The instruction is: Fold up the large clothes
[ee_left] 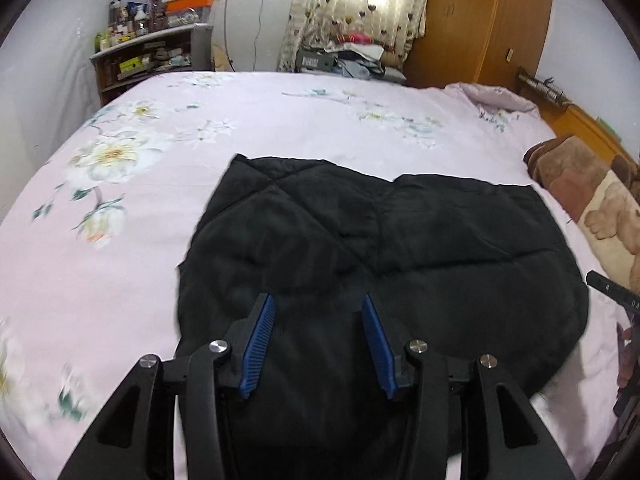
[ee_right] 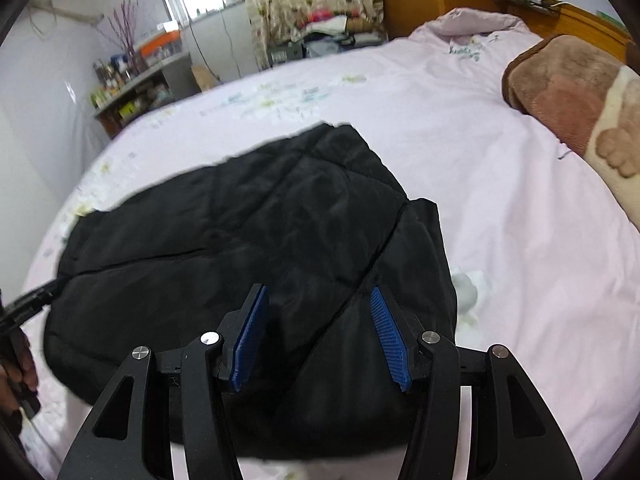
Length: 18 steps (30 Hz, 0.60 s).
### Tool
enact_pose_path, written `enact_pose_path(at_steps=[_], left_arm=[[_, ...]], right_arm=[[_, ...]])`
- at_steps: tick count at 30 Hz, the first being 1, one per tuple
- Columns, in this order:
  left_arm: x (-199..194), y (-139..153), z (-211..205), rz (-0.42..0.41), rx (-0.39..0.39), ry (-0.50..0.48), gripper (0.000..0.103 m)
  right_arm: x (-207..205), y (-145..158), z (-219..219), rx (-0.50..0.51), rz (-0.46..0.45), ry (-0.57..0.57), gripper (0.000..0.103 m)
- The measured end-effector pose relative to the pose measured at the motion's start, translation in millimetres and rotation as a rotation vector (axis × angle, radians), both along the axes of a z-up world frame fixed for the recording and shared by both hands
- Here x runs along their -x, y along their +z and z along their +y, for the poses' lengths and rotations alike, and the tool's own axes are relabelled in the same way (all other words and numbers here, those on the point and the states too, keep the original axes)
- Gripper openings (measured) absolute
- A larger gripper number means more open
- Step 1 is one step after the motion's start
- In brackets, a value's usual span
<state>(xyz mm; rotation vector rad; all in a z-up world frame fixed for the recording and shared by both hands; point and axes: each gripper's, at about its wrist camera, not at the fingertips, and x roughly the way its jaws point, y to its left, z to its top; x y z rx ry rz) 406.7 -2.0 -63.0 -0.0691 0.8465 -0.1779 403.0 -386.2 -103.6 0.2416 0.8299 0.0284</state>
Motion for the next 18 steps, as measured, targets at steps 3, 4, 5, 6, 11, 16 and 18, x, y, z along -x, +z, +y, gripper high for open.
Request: enact_pose_path(at_steps=[3, 4, 5, 6, 11, 16, 18], left_arm=[[38, 17, 3, -0.021, 0.027, 0.010, 0.049], [52, 22, 3, -0.026, 0.033, 0.012, 0.051], [65, 27, 3, -0.028, 0.041, 0.017, 0.057], [77, 30, 2, -0.030, 0.052, 0.016, 0.059], [139, 51, -10, -0.047, 0.050, -0.003, 0.064], [190, 63, -18, -0.071, 0.020, -0.020, 0.065], [207, 66, -22, -0.076, -0.002, -0.019, 0.065]], right_arm=[[36, 16, 18, 0.002, -0.029, 0.010, 0.054], [45, 21, 25, 0.006, -0.033, 0.014, 0.054], [58, 27, 33, 0.010, -0.040, 0.024, 0.054], [72, 33, 40, 0.012, -0.049, 0.034, 0.054], [129, 56, 76, 0.055, -0.084, 0.053, 0.055], [178, 71, 102, 0.103, -0.101, 0.071, 0.056], [197, 75, 112, 0.131, -0.106, 0.080, 0.056]])
